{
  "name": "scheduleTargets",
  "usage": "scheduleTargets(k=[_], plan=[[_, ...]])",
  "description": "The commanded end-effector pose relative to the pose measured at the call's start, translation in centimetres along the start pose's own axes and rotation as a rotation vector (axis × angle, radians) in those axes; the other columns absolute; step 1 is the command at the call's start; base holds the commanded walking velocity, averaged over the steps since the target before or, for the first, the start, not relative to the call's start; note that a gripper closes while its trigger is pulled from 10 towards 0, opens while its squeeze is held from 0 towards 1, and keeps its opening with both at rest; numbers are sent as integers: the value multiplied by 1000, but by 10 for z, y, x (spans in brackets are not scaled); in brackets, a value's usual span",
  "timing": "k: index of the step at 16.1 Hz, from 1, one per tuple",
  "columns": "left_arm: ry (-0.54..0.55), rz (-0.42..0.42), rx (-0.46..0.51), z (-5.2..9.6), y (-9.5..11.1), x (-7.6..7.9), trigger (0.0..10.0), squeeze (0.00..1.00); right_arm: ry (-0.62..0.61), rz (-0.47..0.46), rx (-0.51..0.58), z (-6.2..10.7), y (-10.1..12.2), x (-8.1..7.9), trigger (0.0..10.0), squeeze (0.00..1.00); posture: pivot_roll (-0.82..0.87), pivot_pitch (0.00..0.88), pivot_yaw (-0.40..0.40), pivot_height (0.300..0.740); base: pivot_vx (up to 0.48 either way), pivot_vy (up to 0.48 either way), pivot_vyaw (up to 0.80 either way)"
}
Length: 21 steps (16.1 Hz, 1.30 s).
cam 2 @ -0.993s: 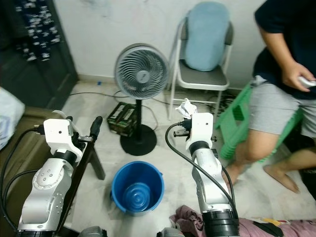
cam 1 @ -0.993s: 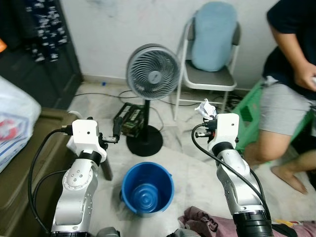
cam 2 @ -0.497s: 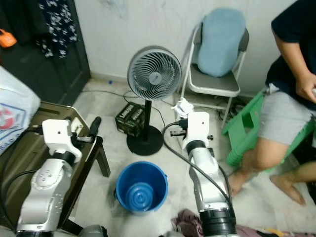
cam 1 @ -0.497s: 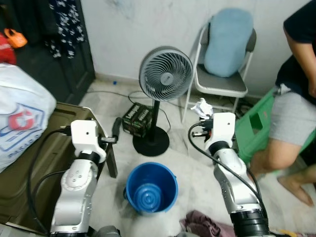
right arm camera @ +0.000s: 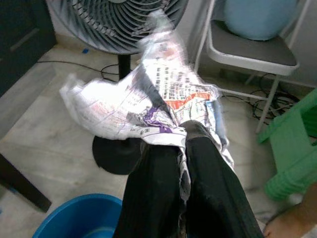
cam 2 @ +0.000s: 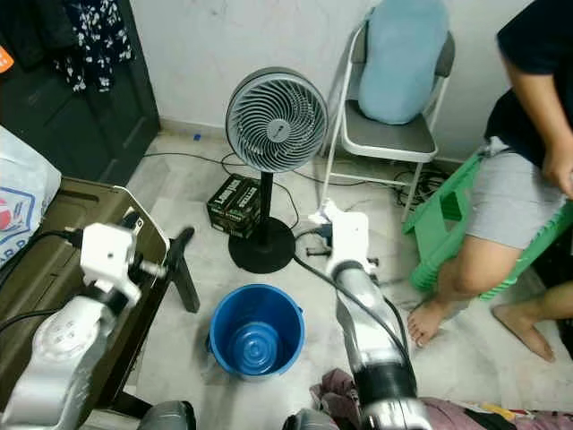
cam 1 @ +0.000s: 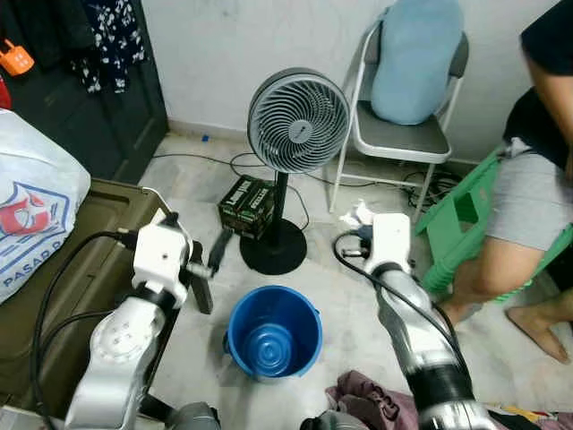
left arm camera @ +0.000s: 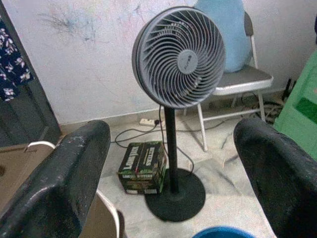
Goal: Clean up the room
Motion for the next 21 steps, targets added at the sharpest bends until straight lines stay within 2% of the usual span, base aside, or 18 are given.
scheduleTargets(k=[1,5,7,9,11,13,15,18,21], plan=[[-41,0,-2,2,4,5,10000,0,-15,-17,-20,-4,-4,2,10000,0,78,93,-82,740,0,0,0],[-171,-99,-23,24,15,18,10000,0,-64,-29,-138,-18,-22,1,10000,0,164,179,-48,740,0,0,0],[-148,-119,-32,38,20,12,10000,0,-60,-19,-158,-22,-28,-7,10000,0,188,205,-27,740,0,0,0],[-99,-116,-38,45,28,1,10000,0,-52,-13,-179,-23,-33,-17,10000,0,218,239,-1,740,0,0,0],[-96,-131,-55,54,32,-4,10000,0,-23,-23,-199,-23,-37,-25,10000,0,250,264,20,740,0,0,0],[-103,-144,-90,64,35,-4,10000,0,5,11,-226,-23,-43,-36,10000,0,287,290,50,740,0,0,0],[-115,-146,-107,67,38,-2,10000,0,14,38,-228,-23,-43,-41,10000,0,306,303,60,740,0,0,272],[-116,-148,-118,70,43,-3,10000,0,26,13,-221,-23,-41,-50,10000,0,317,311,70,740,0,0,690],[-128,-149,-132,71,44,-1,10000,0,7,1,-230,-23,-42,-51,10000,0,316,311,72,740,0,0,0]])
Point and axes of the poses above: a point about 5 cm out from each wrist's last joint towards the gripper, its own z axis pointing back from the gripper into the wrist, its own y axis along the axis of the wrist's last joint, x = y × z, the point moved 1 cm from there along -z, pointing out of the wrist towards the gripper, and after that the axes turned 6 degrees about z, right-handed, at the moved point
